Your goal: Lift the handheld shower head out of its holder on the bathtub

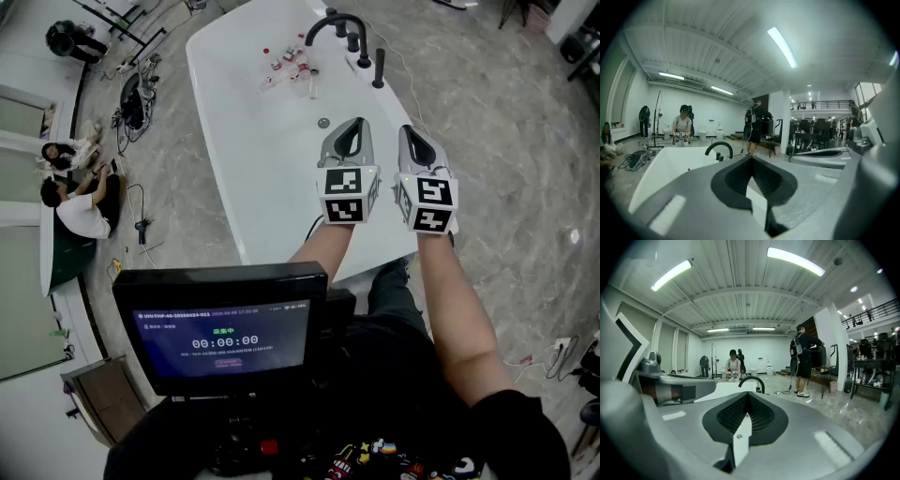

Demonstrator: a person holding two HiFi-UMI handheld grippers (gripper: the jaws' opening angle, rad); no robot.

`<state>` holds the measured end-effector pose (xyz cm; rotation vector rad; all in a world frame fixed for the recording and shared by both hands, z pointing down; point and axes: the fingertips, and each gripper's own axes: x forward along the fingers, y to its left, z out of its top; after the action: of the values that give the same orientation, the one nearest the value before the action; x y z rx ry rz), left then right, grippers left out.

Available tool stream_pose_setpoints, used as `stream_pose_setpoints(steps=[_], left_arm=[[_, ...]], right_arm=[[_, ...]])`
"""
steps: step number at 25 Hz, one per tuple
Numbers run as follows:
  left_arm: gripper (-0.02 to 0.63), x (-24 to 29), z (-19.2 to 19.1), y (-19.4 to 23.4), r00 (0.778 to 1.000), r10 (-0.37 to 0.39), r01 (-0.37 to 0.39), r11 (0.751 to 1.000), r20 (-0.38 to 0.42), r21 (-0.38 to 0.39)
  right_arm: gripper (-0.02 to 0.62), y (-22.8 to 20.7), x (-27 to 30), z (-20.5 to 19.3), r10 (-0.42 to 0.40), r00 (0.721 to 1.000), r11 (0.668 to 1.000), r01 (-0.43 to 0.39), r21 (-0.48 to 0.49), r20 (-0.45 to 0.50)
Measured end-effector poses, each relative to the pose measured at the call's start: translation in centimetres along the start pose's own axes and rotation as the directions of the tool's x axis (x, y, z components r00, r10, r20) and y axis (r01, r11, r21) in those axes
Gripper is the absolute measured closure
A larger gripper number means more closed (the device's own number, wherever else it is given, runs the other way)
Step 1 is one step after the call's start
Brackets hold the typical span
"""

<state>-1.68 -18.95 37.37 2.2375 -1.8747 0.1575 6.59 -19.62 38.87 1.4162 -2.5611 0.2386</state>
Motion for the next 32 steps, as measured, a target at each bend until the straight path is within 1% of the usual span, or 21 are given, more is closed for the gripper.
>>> stream_pose_setpoints(steps=[7, 11, 15, 19, 21, 23, 24, 32], left_arm=[[0.606, 1.1, -0.7, 0.7, 1.0, 0.011, -0.011, 1.0, -0.01, -0.003], [0.606, 2.6, -1.1, 1.2, 1.0, 0.013, -0.014, 1.0, -0.012, -0.007], [0.606, 4.5, -2.6, 1.9, 1.0, 0.011, -0.012, 1.0, -0.018, -0.012], [0.606, 8.1, -4.1, 3.0, 1.0, 0.019, -0.018, 1.0, 0.007, -0.017], [0.606, 10.4, -5.4, 3.9, 0.999, 0.036, -0.037, 0.999, 0.025, 0.007], [0.606, 13.0, -6.6, 5.2, 0.997, 0.067, -0.068, 0.997, 0.05, 0.036], [0.606, 14.4, -7.2, 5.9, 0.995, 0.082, -0.085, 0.996, 0.062, 0.039], [0.606, 24.5, -12.7, 10.1, 0.984, 0.152, -0.154, 0.988, 0.095, 0.005]], right_arm=[[0.572, -1.0, 0.9, -0.3, -0.004, 1.0, 1.0, 0.004, 0.007, 0.009], [0.572, -1.5, 2.4, -0.3, 0.004, 1.0, 1.0, -0.004, -0.008, 0.018], [0.572, -1.7, 4.7, -2.1, 0.01, 1.0, 1.0, -0.01, -0.011, 0.006], [0.572, -3.4, 9.0, -3.8, 0.012, 1.0, 1.0, -0.012, -0.017, 0.016], [0.572, -4.5, 11.7, -5.3, 0.019, 1.0, 1.0, -0.019, -0.018, 0.017], [0.541, -5.7, 14.9, -6.9, 0.028, 0.999, 0.999, -0.028, -0.028, 0.016], [0.535, -6.2, 16.5, -7.8, 0.032, 0.999, 0.999, -0.032, -0.035, 0.013], [0.452, -9.9, 28.9, -14.3, 0.075, 0.997, 0.996, -0.076, -0.043, -0.009]])
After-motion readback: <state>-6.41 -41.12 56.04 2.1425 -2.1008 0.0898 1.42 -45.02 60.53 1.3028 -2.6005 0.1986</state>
